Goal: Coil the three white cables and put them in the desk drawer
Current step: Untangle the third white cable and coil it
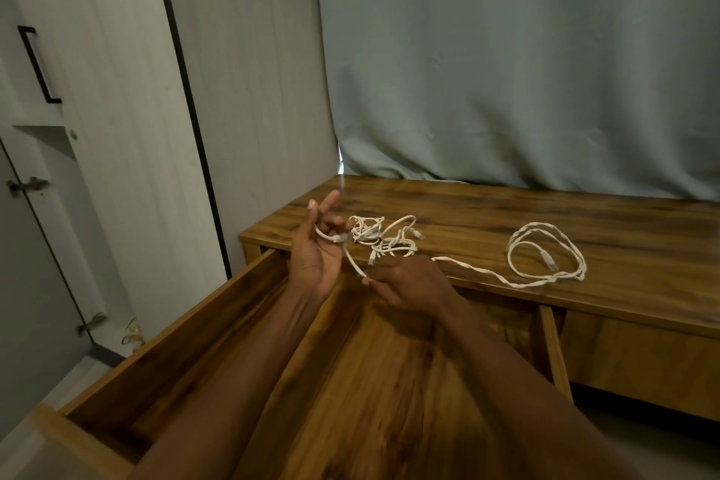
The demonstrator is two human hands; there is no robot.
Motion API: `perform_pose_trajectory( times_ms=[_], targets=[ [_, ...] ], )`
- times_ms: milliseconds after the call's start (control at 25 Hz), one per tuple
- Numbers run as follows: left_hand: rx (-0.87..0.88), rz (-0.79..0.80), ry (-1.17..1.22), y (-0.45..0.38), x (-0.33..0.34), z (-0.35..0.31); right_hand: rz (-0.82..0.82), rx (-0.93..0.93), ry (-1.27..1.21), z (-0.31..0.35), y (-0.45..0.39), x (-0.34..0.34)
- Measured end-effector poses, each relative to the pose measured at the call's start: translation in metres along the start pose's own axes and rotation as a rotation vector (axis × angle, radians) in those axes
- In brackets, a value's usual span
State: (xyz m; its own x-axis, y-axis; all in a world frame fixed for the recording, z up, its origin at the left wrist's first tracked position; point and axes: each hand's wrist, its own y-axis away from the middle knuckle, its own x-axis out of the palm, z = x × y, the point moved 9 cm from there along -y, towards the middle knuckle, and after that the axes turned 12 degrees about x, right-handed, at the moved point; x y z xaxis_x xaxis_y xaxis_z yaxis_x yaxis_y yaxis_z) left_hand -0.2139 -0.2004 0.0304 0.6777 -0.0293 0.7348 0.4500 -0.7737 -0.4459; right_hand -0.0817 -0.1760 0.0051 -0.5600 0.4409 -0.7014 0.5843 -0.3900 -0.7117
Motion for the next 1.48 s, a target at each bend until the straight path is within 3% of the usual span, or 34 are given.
perform_pose_trajectory(
  times_ms=[160,320,440,560,680,760,840,920,1120,1320,1400,1480],
  targets=[
    [0.032,-0.079,-0.130,-0.009,-0.014,0.004,0.098,-0.132,0.001,0.031,0.003,0.010],
    [0.024,-0.006,-0.614,-0.016,-0.028,0.005,0.038,-0.076,-0.043,0.025,0.001,-0.005],
    [-0.152,0.197,-0.932,-0.010,-0.035,0.020,-0.050,-0.033,-0.078,0.002,-0.002,-0.020],
    [-0.325,0.539,-1.241,0.009,-0.022,0.037,-0.127,0.002,-0.011,-0.016,-0.001,-0.027],
    [-0.454,0.755,-1.153,0.032,-0.005,0.053,-0.226,0.090,0.069,-0.031,-0.001,-0.042],
    [-0.598,0.810,-0.768,0.051,0.014,0.059,-0.229,0.194,0.116,-0.045,-0.001,-0.050],
    [-0.687,0.759,-0.321,0.062,0.035,0.053,-0.165,0.290,0.134,-0.056,0.001,-0.050],
    [-0.652,0.633,-0.013,0.058,0.050,0.045,-0.098,0.317,0.134,-0.055,0.001,-0.042],
    [-0.271,0.276,0.285,0.033,0.065,0.032,0.109,0.251,0.099,-0.032,-0.003,-0.014],
    [0.049,-0.153,0.201,0.005,0.047,0.019,0.119,0.245,0.177,-0.041,0.004,-0.022],
    [0.100,-0.227,0.086,-0.006,0.041,0.018,0.127,0.213,0.155,-0.044,0.007,-0.024],
    [0.086,-0.217,-0.228,-0.012,0.029,0.026,0.038,0.224,0.093,-0.048,0.008,-0.036]
  ],
)
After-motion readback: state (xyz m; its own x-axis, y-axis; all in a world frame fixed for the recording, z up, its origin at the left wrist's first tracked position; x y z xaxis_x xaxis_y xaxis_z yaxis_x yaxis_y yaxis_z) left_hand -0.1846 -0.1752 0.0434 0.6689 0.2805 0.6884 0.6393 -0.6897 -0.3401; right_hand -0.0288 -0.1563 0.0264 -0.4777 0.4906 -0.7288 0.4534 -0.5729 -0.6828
